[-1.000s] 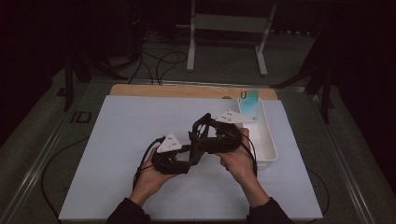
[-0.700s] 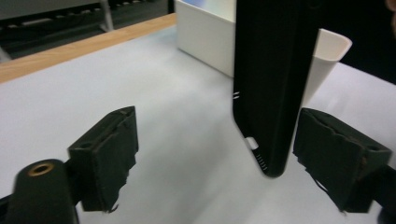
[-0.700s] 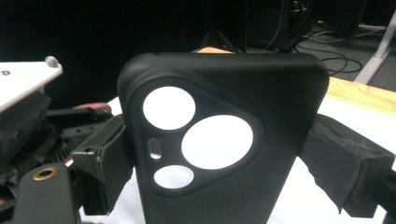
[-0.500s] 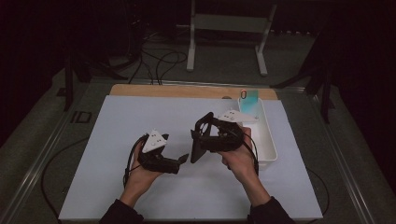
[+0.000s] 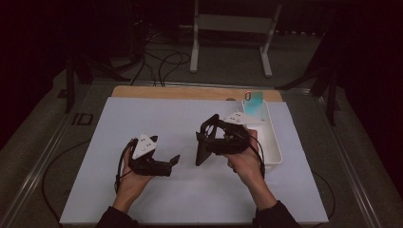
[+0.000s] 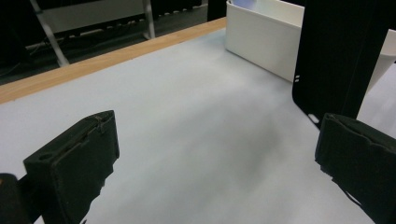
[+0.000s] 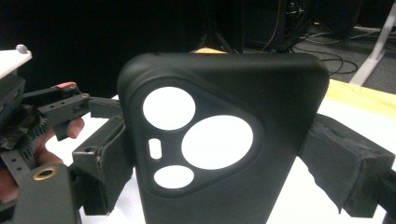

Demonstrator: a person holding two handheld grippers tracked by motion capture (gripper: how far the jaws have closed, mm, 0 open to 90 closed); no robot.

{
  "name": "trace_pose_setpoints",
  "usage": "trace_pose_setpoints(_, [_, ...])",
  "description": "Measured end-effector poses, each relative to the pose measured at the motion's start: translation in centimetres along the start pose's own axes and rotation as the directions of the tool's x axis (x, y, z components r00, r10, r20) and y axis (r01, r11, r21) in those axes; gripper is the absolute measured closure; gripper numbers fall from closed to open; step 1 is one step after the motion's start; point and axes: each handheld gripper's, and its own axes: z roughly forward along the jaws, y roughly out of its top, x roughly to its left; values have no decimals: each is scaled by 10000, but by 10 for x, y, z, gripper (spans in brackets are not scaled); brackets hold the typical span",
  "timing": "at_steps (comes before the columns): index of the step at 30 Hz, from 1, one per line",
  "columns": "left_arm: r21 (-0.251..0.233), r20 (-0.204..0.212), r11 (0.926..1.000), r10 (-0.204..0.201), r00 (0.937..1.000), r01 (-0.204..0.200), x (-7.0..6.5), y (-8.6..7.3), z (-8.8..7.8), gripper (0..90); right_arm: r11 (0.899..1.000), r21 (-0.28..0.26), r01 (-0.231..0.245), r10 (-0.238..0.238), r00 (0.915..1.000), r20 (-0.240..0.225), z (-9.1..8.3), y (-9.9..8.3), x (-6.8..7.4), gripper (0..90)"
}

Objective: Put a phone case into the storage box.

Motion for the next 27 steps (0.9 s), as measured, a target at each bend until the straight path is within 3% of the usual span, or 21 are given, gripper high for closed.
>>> trace_pose_setpoints(5, [-19,-135,9999,-169,9998,169,8,-10,-7,1,10000,9,-69,69,10000,68,-2,-1,-2,145])
trace_pose_setpoints(13, [-32,-351,10000,-65,9994,64,16,-27,-20,1,10000,9,-32,32,10000,63,-3,-2,-4,145])
trace_pose_setpoints(20, [-19,-807,9994,-346,9961,345,27,-47,-37,0,10000,-10,-55,55,9999,125,-4,-2,-5,145])
trace_pose_setpoints(27, [-52,-900,9988,-497,9947,494,33,-59,-50,0,10000,9,-1,1,10000,95,-2,-2,-3,145])
